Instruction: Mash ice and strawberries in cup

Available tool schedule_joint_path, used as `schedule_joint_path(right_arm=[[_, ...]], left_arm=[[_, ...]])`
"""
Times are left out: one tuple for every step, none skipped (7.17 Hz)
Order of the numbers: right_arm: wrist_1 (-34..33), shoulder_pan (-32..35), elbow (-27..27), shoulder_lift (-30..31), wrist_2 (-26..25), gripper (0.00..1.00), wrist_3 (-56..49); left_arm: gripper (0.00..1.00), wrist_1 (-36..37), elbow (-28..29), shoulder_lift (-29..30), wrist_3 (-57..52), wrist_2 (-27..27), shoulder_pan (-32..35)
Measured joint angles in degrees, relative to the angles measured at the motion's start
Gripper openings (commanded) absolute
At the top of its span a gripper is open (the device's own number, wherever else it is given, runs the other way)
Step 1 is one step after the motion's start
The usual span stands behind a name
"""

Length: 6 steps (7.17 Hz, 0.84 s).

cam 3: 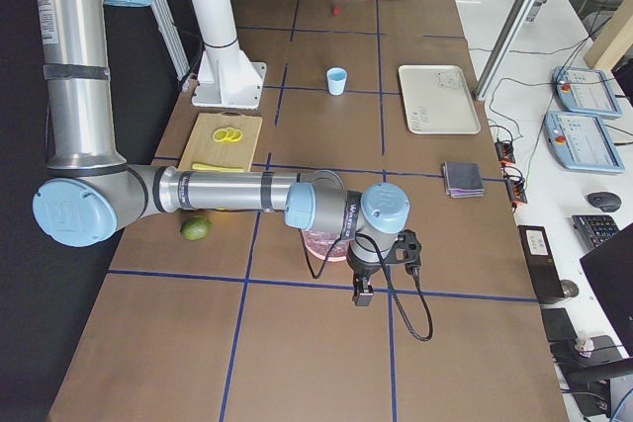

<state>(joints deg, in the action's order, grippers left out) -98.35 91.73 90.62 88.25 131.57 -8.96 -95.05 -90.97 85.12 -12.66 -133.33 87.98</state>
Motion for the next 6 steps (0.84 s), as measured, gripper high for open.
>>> schedule_joint_path(right_arm=[[0.02, -0.01, 0.01, 0.00, 0.00, 1.00, 0.00], [0.06, -0.03, 0.08, -0.03, 0.00, 1.00, 0.00], [0.08, -0.16, 0.22, -0.19, 0.02, 1.00, 0.02], [0.21, -0.68, 0.80, -0.42, 0.04, 1.00, 0.03], [1.25, -1.60, 2.03, -0.51, 0.06, 1.00, 0.11], [3.40, -2.79, 3.57, -0.41, 0.12, 1.00, 0.74]], left_arm=[[1.00, 0.00, 0.03, 0.01, 0.00, 0.00, 0.00], [1.00, 0.09, 0.12, 0.11, 0.04, 0.00, -0.02], [1.00, 0.29, 0.17, 0.27, 0.12, 0.00, -0.05], [1.00, 0.41, 0.18, 0.35, 0.16, 0.00, -0.07], [1.00, 0.43, 0.19, 0.37, 0.17, 0.00, -0.08], [1.00, 0.42, 0.17, 0.39, 0.17, 0.00, -0.08]])
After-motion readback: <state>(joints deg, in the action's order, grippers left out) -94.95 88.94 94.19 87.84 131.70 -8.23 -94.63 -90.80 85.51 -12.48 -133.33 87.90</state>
